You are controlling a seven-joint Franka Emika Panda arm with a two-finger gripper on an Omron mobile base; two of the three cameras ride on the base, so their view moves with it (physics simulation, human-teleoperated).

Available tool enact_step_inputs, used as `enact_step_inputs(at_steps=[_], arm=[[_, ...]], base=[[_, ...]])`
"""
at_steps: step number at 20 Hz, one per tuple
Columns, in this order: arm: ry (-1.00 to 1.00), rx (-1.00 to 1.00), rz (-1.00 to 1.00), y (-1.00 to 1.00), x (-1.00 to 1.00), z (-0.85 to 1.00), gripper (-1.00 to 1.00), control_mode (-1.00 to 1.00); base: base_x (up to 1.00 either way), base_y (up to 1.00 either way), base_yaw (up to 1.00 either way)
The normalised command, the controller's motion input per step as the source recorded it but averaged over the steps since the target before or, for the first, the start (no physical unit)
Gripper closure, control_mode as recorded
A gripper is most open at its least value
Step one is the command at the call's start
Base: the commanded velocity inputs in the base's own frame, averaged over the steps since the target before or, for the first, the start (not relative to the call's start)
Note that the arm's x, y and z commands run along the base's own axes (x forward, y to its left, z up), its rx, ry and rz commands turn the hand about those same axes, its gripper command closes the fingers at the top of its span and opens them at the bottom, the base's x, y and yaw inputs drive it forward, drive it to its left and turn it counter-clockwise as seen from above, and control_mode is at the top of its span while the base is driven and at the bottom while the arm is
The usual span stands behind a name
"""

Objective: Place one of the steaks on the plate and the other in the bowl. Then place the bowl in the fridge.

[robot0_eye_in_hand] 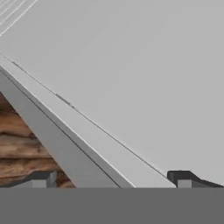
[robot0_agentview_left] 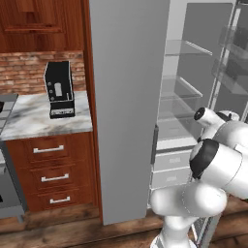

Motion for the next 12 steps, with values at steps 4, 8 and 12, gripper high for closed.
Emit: enact_step_inputs(at_steps=[4,8,12], arm=[[0.07,0.03,0.0,-1.0,-0.01,0.0,-1.0,-1.0],[-0.01,0.01,0.0,-1.0,0.0,0.0,-1.0,-1.0],[-0.14,0.04,-0.02,0.23,-0.64,0.0,-1.0,-1.0]], base=[[0.0,0.0,0.0],[0.0,0.0,0.0],[0.0,0.0,0.0]])
